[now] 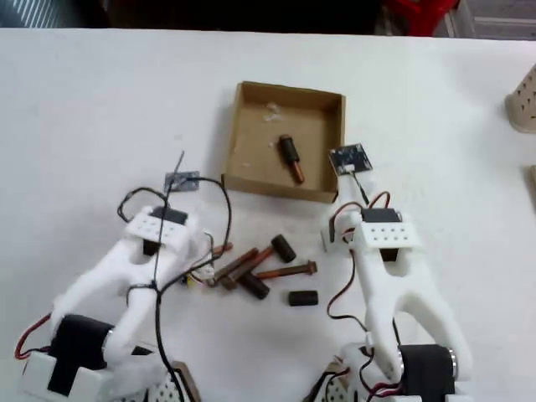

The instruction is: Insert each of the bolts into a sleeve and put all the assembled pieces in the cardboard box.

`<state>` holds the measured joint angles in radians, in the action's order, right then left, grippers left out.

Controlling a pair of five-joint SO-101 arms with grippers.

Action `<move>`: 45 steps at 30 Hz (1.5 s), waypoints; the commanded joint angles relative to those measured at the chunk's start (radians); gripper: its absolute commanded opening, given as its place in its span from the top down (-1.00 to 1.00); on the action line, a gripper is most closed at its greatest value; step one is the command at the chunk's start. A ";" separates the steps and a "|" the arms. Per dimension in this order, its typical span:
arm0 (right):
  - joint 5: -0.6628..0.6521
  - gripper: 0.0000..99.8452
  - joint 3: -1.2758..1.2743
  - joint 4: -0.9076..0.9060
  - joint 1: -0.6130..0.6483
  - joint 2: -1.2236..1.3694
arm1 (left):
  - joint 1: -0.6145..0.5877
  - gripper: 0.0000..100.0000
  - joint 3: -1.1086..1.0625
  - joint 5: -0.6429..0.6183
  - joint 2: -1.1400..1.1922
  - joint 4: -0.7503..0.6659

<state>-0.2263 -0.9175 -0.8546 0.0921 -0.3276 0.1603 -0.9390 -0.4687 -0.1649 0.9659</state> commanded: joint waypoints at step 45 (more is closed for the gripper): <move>-0.015 0.97 0.008 0.008 -0.002 -0.007 | -0.084 0.68 0.201 -0.328 0.151 -0.408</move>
<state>-0.2294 -0.9175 -0.8546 0.0921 -0.3276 0.0898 -0.8286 -0.7848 -0.0560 0.5654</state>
